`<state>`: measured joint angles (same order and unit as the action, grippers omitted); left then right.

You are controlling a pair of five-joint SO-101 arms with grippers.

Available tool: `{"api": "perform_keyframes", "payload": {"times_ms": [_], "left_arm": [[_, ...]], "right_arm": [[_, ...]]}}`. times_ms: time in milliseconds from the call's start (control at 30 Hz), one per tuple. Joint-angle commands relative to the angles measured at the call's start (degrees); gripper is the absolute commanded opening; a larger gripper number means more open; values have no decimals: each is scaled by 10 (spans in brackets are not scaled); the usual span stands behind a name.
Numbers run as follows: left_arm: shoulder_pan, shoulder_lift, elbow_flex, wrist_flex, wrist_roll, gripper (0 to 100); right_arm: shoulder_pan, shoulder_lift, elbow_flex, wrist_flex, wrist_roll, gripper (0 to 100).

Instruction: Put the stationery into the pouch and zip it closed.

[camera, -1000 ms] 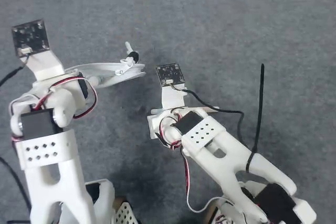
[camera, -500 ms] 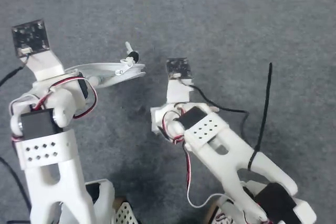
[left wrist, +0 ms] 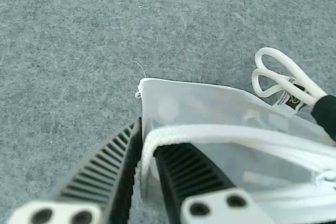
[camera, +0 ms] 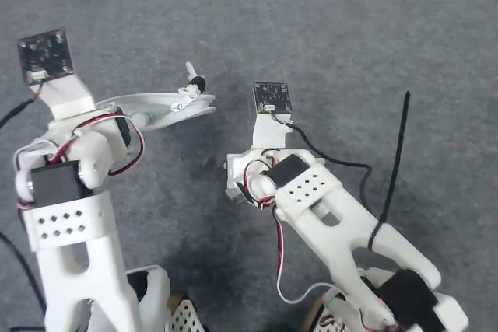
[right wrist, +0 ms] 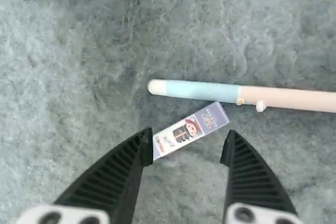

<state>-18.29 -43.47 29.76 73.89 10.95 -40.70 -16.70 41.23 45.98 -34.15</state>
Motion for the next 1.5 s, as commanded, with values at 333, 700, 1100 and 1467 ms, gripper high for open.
{"api": "perform_keyframes", "payload": {"times_ms": [333, 700, 1100, 1467], "left_arm": [[-4, 2, -2, -14, -4, 11], [-5, 0, 6, -16, -4, 11], [-5, 0, 9, -16, -5, 11], [-5, 0, 9, -16, -5, 11]], "right_arm": [[12, 179, -136, 5, -9, 199], [26, 282, -244, 118, -39, 199], [7, 317, -302, 200, -39, 198], [8, 318, -300, 199, -39, 198]]}}
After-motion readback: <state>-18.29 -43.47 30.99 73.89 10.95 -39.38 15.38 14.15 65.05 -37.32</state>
